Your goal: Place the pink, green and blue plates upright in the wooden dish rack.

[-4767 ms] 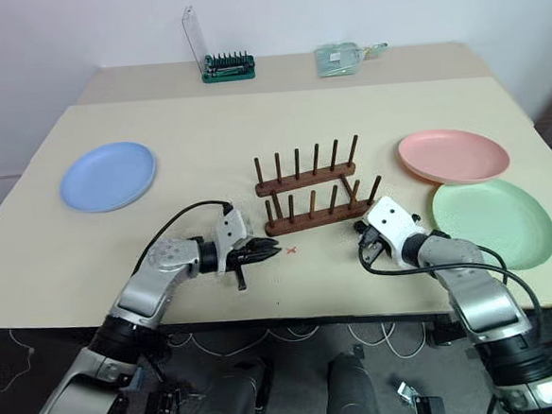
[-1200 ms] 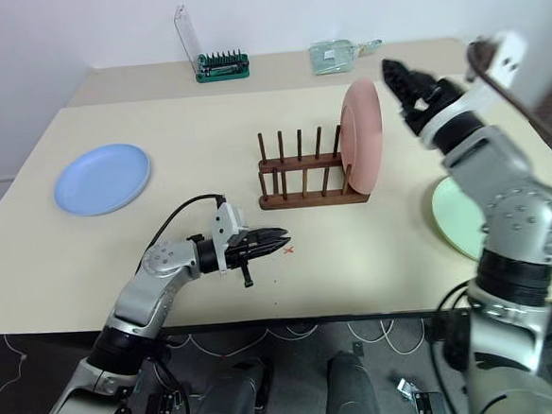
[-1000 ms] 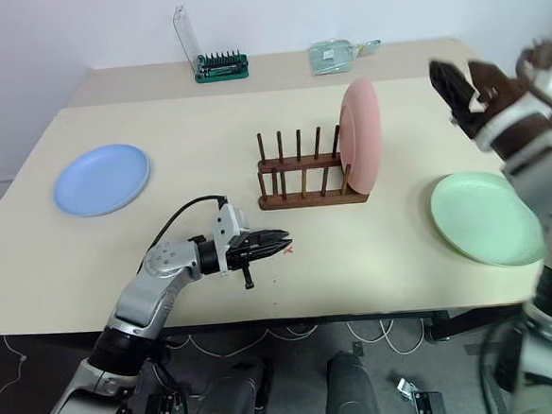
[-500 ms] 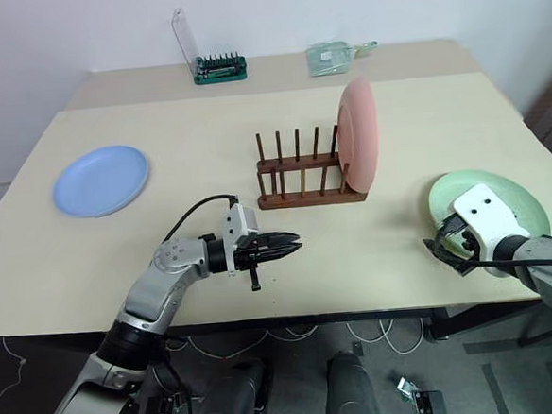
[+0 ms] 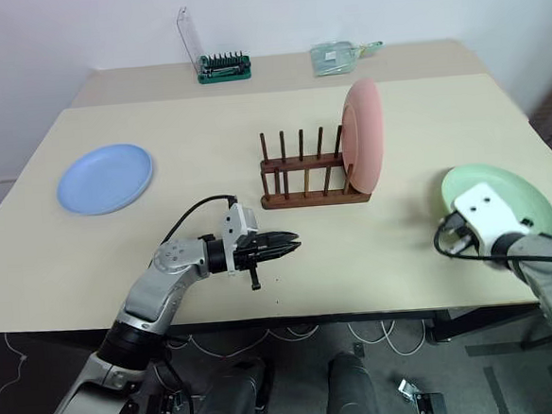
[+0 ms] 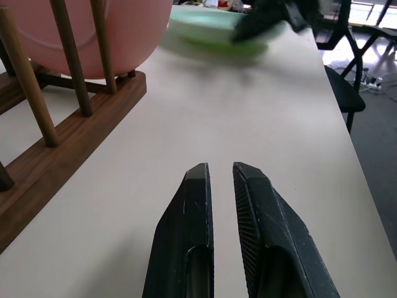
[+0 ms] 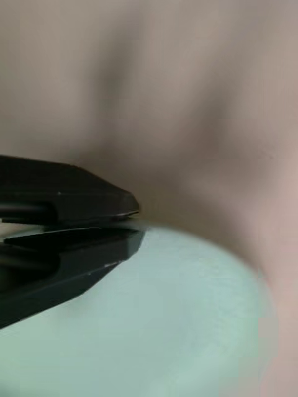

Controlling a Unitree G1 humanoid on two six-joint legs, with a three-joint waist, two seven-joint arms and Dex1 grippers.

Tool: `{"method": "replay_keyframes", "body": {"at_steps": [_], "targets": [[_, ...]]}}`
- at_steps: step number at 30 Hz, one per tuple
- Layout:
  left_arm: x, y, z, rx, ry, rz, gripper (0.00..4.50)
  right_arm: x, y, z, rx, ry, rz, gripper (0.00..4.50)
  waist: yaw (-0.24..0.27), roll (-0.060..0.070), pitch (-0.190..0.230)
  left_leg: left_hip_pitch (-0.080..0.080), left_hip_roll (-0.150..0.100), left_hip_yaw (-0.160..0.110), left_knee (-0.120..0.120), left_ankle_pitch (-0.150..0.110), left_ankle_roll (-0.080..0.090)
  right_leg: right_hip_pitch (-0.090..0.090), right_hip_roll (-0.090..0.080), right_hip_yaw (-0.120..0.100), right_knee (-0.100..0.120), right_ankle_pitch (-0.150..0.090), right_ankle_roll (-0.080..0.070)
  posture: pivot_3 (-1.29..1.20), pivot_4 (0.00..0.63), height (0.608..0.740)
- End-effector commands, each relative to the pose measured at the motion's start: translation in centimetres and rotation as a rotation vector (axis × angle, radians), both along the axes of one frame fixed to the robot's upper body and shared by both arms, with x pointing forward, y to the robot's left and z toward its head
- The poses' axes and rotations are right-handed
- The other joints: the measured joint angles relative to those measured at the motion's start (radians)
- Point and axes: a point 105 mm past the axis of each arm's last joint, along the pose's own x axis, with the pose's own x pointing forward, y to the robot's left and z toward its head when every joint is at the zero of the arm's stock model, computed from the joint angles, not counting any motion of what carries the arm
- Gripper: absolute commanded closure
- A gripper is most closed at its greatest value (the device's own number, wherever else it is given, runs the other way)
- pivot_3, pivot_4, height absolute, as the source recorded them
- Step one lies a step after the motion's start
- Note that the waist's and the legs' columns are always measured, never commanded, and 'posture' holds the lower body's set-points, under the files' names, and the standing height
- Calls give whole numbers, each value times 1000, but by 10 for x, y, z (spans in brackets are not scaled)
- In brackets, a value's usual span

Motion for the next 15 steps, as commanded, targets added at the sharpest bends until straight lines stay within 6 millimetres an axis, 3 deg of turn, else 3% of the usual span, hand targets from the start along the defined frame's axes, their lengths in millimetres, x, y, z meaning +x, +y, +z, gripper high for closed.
{"method": "replay_keyframes", "body": {"at_steps": [1, 3, 4, 5, 6, 7, 8, 12, 15], "targets": [[-1, -1, 8, -26, -30, -8, 3930, 9, 0, 68, -36, -318, 11, 4414, 4, 1, 0, 0, 0, 0, 0, 0, 0, 0, 0, 0, 0, 0, 0, 0, 150, 740], [-1, -1, 8, -27, -30, -9, 3930, 11, 10, 100, 45, -458, 48, 4414, 6, 0, 0, 0, 0, -1, -1, 0, 0, 0, 0, 0, 0, 0, 0, 0, 150, 740], [-1, -1, 8, -27, -31, -12, 3930, 9, 31, 132, 175, -578, 142, 4414, 4, 0, 0, 0, 0, -1, -1, 0, 0, 0, 0, 0, 0, 0, 0, 0, 150, 740], [-1, -1, 8, -27, -31, -12, 3930, -5, 68, 174, 350, -733, 342, 4414, 2, 1, 1, 0, 0, -1, -1, 0, 0, 0, 0, 0, 0, 0, 0, 0, 150, 740], [-1, -2, 9, -28, -31, -12, 3930, -20, 91, 199, 456, -824, 495, 4414, -5, 3, 2, 0, 0, -1, -1, 0, 0, -1, 0, 0, 0, 0, 0, 0, 150, 740], [-1, -2, 8, -28, -30, -12, 3930, -34, 114, 213, 605, -827, 653, 4414, -11, 6, 4, 0, 1, -1, -1, 0, 0, -1, 0, 0, 0, 1, 0, 0, 150, 740], [-1, -2, 8, -28, -27, -12, 3930, -43, 134, 215, 675, -772, 771, 4414, -13, 7, 4, -1, 3, -1, -1, 0, 0, -1, 0, 0, 0, 1, 0, 0, 150, 740], [0, -3, 9, -32, -31, -9, 3930, -55, 170, 208, 784, -588, 958, 4414, 0, -3, 0, -1, 4, -9, -3, 0, 0, 1, 2, -6, 0, 1, -1, 0, 150, 740], [2, -1, 10, -37, -37, 3, 3930, -61, 203, 192, 934, -387, 1121, 4414, 4, -2, 1, -1, 1, -8, -1, 0, 0, 1, 0, -3, -1, 1, -1, 0, 150, 740]]}}
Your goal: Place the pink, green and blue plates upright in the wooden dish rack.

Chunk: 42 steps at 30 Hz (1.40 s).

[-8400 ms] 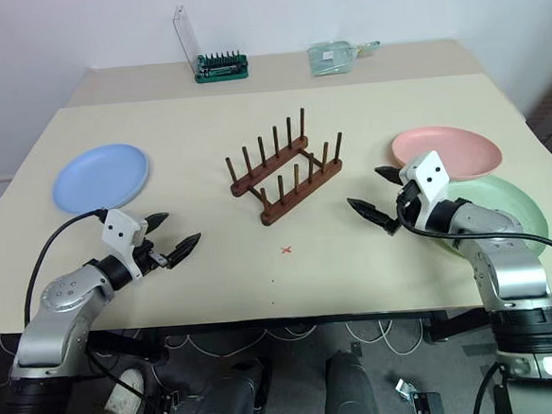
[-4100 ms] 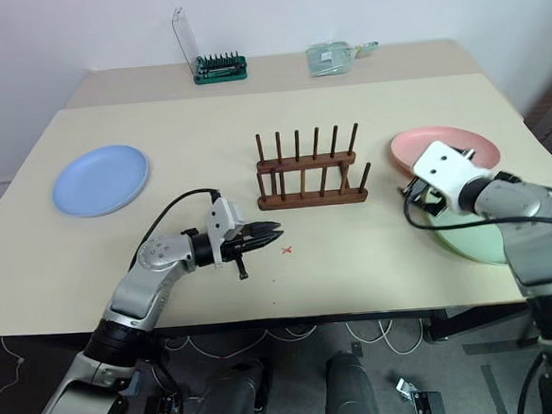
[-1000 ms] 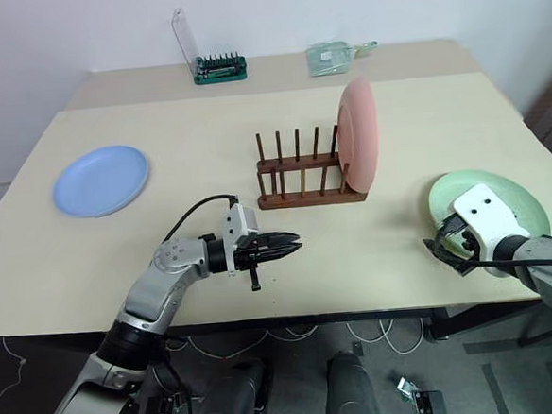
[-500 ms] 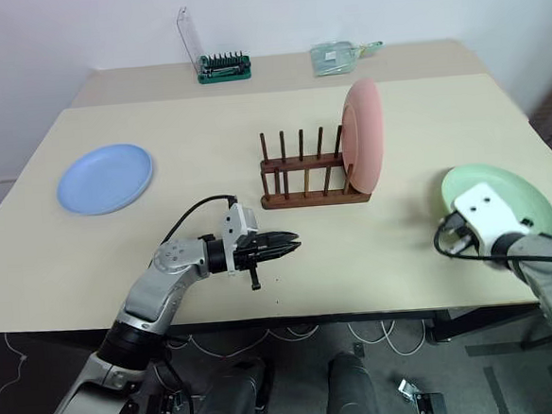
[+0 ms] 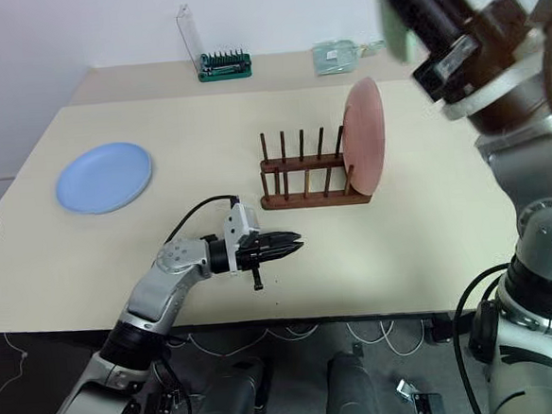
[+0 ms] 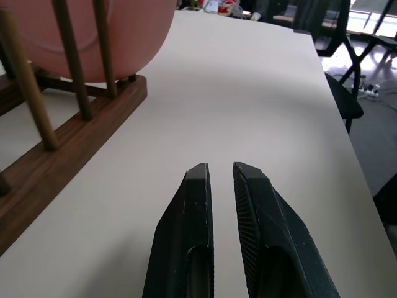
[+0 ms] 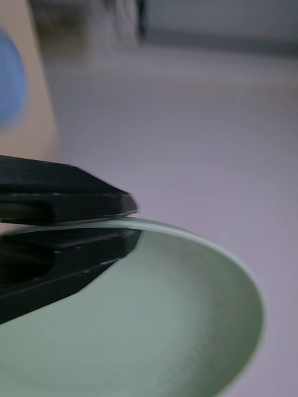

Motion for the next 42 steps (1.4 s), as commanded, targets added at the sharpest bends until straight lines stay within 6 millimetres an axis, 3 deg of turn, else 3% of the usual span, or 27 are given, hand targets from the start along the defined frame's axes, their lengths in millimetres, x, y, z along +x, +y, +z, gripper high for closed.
{"method": "replay_keyframes", "body": {"at_steps": [1, 4, 7, 10, 13, 22, 27, 31, 36, 42], "targets": [[3, 2, 11, -28, -46, 9, 3930, -7, 33, -12, 17, 139, 239, 4414, -1, 1, 0, 0, 0, 1, 0, 0, 0, 0, 0, 1, 0, 0, 0, 0, 150, 740], [5, 7, 12, -37, -47, 32, 3930, 12, 49, -27, 7, 245, 235, 4414, -6, 1, 0, 0, 1, 2, 0, 0, 0, -1, 1, 1, 1, 0, 0, 0, 150, 740], [7, 11, 13, -44, -36, 41, 3930, 32, 52, -35, 22, 302, 190, 4414, -5, 1, 0, 0, 2, 2, -1, 0, 0, -2, 2, 0, 1, 0, 0, 0, 150, 740], [4, 17, 12, -39, -27, 48, 3930, 61, 45, -48, 106, 436, 145, 4414, -6, 1, 0, 0, 1, 3, -1, 0, 0, -3, 1, 1, 1, 0, 0, 0, 150, 740], [3, 21, 12, -39, -25, 66, 3930, 78, 35, -57, 138, 500, 86, 4414, -6, 1, 1, 0, -1, 2, -1, 0, 0, -3, 1, 1, 2, 0, 0, 0, 150, 740], [1, 23, 13, -42, -22, 92, 3930, 92, 22, -70, 252, 625, 65, 4414, -14, 2, 1, 0, -1, 2, -2, 0, 0, -3, 1, 1, 2, 0, 0, 0, 150, 740], [2, 23, 14, -38, -26, 93, 3930, 91, 26, -76, 263, 654, 62, 4414, -24, 2, 1, 0, -1, 2, -2, 0, 0, -3, 1, 1, 2, 0, 0, 0, 150, 740], [2, 22, 14, -37, -24, 89, 3930, 89, 27, -74, 275, 638, 64, 3077, -24, 2, 1, 0, -1, 2, -2, 0, 0, -4, 2, 1, 3, 0, 0, 0, 150, 740], [1, 21, 13, -35, -24, 86, 3930, 88, 24, -68, 260, 586, 22, 531, -24, 2, 1, 0, -1, 2, -2, 0, 0, -4, 1, 1, 3, 0, 0, 0, 150, 740], [2, 21, 13, -34, -21, 84, 3930, 86, 18, -58, 121, 451, -96, 531, -23, 3, 1, 0, -1, 2, -3, 0, 0, -4, 1, 1, 2, 0, 0, 0, 150, 740]]}}
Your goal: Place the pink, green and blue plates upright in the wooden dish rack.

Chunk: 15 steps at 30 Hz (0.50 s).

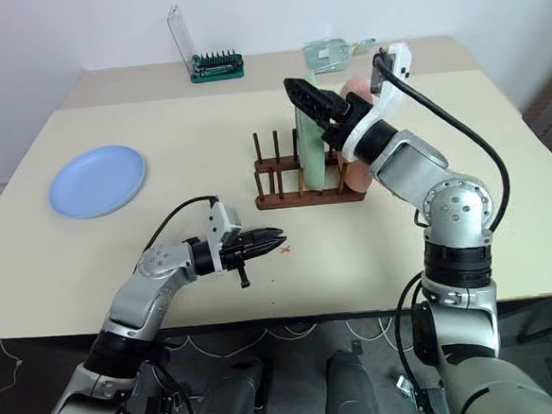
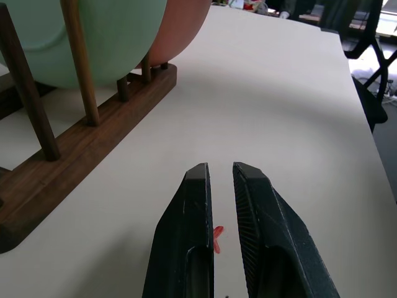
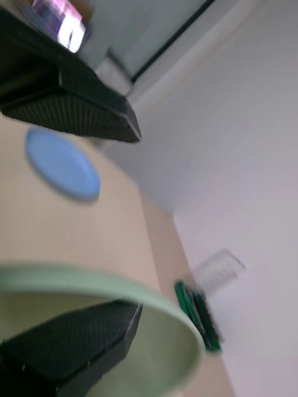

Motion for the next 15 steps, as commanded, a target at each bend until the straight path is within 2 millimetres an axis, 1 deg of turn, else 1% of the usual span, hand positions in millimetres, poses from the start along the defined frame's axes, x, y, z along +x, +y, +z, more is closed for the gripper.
{"method": "replay_keyframes", "body": {"at_steps": [1, 3, 5, 7, 8, 9, 11, 12, 13, 14, 15], "targets": [[-2, -3, 12, -20, -36, -22, 3930, -9, -2, 23, -87, -146, -38, 531, -1, 0, 0, 0, 0, 0, 0, 0, 0, 0, 0, 0, 0, 0, 0, 0, 150, 740], [-2, -3, 12, -19, -36, -23, 3930, -9, -5, 24, -219, -198, -87, 531, -1, 0, 0, 0, 0, 0, 0, 0, 0, 0, 0, 0, 0, 0, 0, 0, 150, 740], [-1, -3, 12, -17, -44, -10, 3930, -12, -9, 31, -414, -323, -151, 531, 0, 0, 0, 0, 0, 1, 0, 0, 0, 0, 0, 0, 0, 0, 0, 0, 150, 740], [5, 1, 15, -12, -88, 34, 3930, -21, 0, 37, -575, -460, -136, 531, 1, 0, 0, 0, -1, 1, 0, 0, 0, 0, 0, 0, 0, 0, 0, 0, 150, 740], [8, 3, 17, -13, -112, 55, 3930, -24, 4, 37, -620, -504, -122, 531, 0, 0, 0, 0, -1, 1, 0, 0, 0, 0, 0, 0, -1, 0, 1, 0, 150, 740], [15, 7, 20, -19, -133, 103, 3930, -27, 9, 36, -667, -541, -101, 531, -3, 0, 0, 0, -1, 1, 0, 0, 0, 0, 0, 0, -1, 0, 1, 0, 150, 740], [36, 24, 31, -63, -136, 251, 3930, -32, 20, 32, -763, -620, -56, 531, -3, 0, 0, 0, 0, 2, 0, 0, 0, 0, 0, 0, -1, 0, 1, 0, 150, 740], [46, 36, 41, -100, -144, 330, 3678, -34, 26, 29, -809, -660, -39, 492, -3, 0, 0, 0, 0, 2, 0, 0, 0, 0, 0, 0, 0, 0, 1, 0, 150, 740], [51, 43, 47, -125, -148, 377, 3413, -35, 30, 28, -836, -686, -30, 484, -3, 0, 1, 0, 1, 2, 0, 0, 0, 0, 0, 0, 0, 0, 1, 0, 150, 740], [56, 52, 58, -158, -162, 423, 3088, -34, 34, 26, -845, -693, -19, 484, -3, -1, 1, 0, 1, 2, 0, 0, 0, 0, 0, 0, 0, 0, 1, 0, 150, 740], [62, 67, 73, -195, -203, 507, 2645, -32, 38, 23, -868, -709, -16, 484, -3, -1, 1, 0, 1, 2, 0, 0, 0, 0, 0, 0, -1, 0, 1, 0, 150, 740]]}}
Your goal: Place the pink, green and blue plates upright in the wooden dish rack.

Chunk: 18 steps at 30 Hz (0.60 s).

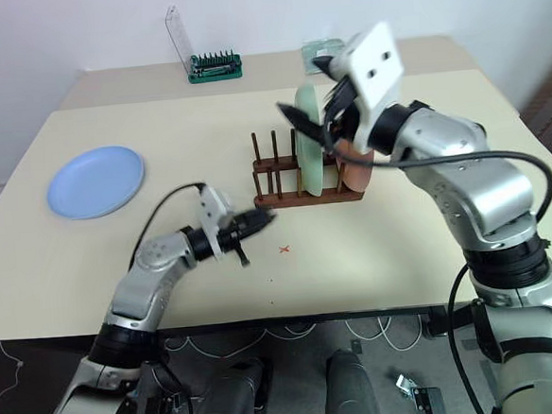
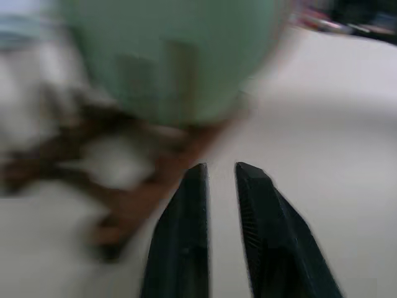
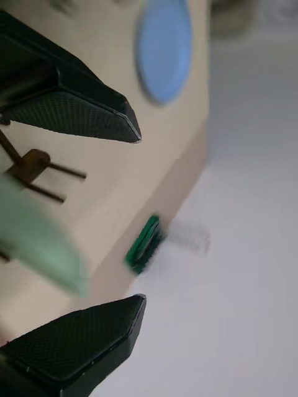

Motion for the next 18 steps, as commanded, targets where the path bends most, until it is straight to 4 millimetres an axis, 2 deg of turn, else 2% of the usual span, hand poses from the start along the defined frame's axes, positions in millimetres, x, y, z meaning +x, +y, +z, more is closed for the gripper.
{"method": "replay_keyframes", "body": {"at_steps": [1, 3, 5, 7, 9, 11, 13, 15, 18], "targets": [[18, 45, 49, -120, -123, 231, 2150, -4, 14, 9, -76, -119, 31, 484, 0, 0, 0, 0, 0, 0, 0, 0, 0, 0, 0, 0, 0, 0, 0, 0, 150, 740], [33, 84, 67, -155, -160, 469, 1147, -1, 19, 6, -108, -148, 38, 484, 2, -1, 0, 0, 0, 0, 0, 0, 0, 0, 0, 0, 0, 0, 0, 0, 150, 740], [42, 140, 80, -235, -155, 765, 137, 1, 25, 2, -132, -163, 54, 484, 2, -1, 1, 0, 0, -1, 0, 0, -1, 0, 0, 0, 0, 0, 0, 0, 150, 740], [39, 195, 83, -318, -98, 1076, 57, 1, 30, -3, -138, -157, 79, 484, 1, -2, 1, 0, -1, -1, 0, 0, -1, 0, 0, 0, 0, 0, 0, 0, 150, 740], [29, 239, 72, -344, 2, 1323, 57, 1, 33, -6, -139, -156, 95, 484, -2, -2, 1, 0, -1, -1, 0, 1, -1, 0, 0, 0, 0, 0, 0, 0, 150, 740], [23, 255, 65, -343, 64, 1414, 57, 2, 35, -7, -137, -157, 102, 484, -1, -2, 1, 0, -1, -2, -1, 1, -2, -1, 0, 0, 1, 1, 0, 0, 150, 740], [22, 258, 58, -343, 135, 1420, 57, 2, 37, -7, -134, -157, 111, 484, 5, -4, 2, 0, -1, -2, -1, 2, -4, -1, 0, 0, 1, 1, 1, 0, 150, 740], [21, 261, 41, -311, 243, 1440, 57, 2, 40, -7, -131, -160, 126, 484, 10, -7, 2, 0, -2, -5, -1, 2, -4, 0, 0, -1, 1, 1, 1, 0, 150, 740], [18, 266, 14, -434, 444, 1484, 57, 2, 40, -8, -127, -165, 128, 484, 8, -9, 2, -1, -2, -6, 0, 2, -4, 1, 0, -2, 0, 1, 1, 0, 150, 740]]}}
